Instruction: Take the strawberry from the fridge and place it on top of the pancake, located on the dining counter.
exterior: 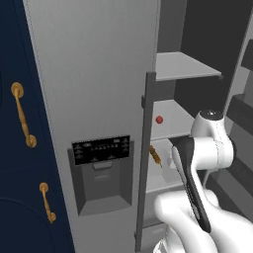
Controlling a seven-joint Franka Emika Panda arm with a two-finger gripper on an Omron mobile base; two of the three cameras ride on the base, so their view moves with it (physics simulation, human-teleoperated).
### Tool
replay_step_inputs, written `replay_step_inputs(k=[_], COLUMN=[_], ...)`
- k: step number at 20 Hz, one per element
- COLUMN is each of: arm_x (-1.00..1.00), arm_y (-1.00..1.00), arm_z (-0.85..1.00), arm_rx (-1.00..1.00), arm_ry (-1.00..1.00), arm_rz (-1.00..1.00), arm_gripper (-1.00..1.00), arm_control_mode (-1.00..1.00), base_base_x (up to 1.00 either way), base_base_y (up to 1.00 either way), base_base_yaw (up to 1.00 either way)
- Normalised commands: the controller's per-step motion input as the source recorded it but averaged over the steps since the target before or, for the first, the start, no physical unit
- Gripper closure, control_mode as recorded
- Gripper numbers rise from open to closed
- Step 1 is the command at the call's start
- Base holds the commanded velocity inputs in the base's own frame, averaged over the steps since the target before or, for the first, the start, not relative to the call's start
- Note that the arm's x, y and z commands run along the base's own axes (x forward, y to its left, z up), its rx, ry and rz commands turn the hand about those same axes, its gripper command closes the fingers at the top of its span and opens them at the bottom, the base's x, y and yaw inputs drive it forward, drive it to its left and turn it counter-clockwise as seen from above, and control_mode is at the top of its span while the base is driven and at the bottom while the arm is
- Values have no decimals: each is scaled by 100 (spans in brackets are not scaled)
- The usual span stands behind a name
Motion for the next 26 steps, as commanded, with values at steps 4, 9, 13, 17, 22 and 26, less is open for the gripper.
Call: replay_step_inputs(k=[4, 9, 13, 17, 22, 26], arm_x=[0, 0, 0, 0, 0, 22], arm_y=[0, 0, 0, 0, 0, -1], arm_z=[0, 0, 0, 0, 0, 0], arm_rx=[0, 0, 0, 0, 0, 0], arm_ry=[0, 0, 0, 0, 0, -24], arm_rz=[0, 0, 0, 0, 0, 12], arm_gripper=[-100, -100, -100, -100, -100, -100], arm_control_mode=[100, 100, 100, 100, -100, -100], base_base_x=[1, 0, 0, 0, 0, 0], base_base_y=[-32, -23, -3, 0, 0, 0], base_base_yaw=[1, 0, 0, 0, 0, 0])
